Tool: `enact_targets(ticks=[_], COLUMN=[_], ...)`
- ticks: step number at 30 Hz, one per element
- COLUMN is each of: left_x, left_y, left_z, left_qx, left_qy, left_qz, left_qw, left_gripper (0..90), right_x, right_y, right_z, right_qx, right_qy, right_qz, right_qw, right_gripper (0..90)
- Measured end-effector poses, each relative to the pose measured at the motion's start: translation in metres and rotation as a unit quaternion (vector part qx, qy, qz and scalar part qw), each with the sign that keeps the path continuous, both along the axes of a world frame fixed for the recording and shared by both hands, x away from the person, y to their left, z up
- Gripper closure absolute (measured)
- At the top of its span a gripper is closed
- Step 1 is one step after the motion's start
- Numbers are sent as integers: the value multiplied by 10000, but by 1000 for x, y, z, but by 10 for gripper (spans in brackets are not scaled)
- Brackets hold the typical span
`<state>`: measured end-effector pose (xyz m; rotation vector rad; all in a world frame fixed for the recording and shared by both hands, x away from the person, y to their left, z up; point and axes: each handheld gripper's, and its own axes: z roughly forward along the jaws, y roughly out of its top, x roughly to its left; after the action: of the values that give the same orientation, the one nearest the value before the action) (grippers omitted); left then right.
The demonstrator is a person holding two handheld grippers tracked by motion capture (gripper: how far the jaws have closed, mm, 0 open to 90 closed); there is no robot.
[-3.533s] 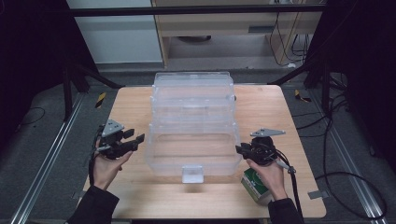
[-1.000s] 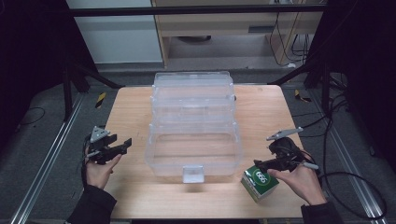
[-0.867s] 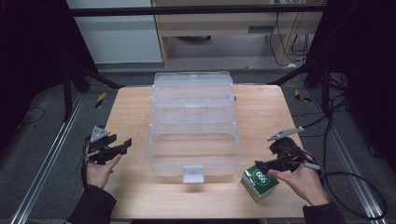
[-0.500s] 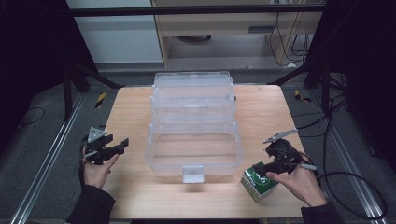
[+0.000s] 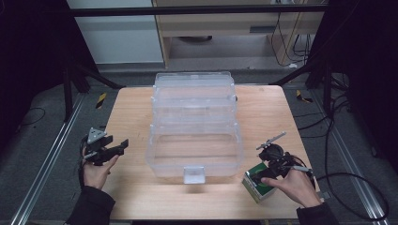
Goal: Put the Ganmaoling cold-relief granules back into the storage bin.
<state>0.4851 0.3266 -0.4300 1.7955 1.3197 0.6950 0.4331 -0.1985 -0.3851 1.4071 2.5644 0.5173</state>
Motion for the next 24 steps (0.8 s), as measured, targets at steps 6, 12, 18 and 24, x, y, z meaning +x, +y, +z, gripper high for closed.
enact_targets(ticks=[6,12,18,24], left_x=[1,0,0,1], left_y=[-1,-1,-1,-2], left_z=[-1,0,-1,-1], left_qx=[39,47,66,78], left_qy=[37,35,60,82], left_qz=[-16,-26,-49,-62], left_qw=[10000,10000,9999,9999], left_gripper=[315,318,318,319], right_x=[1,2,3,4], right_y=[1,1,0,1], right_z=[-7,-13,-16,-22], right_qx=[-56,-71,-92,-101], right_qy=[211,305,435,536], right_qz=[34,92,83,117], right_qw=[9998,9995,9990,9984], right_gripper=[89,72,60,56])
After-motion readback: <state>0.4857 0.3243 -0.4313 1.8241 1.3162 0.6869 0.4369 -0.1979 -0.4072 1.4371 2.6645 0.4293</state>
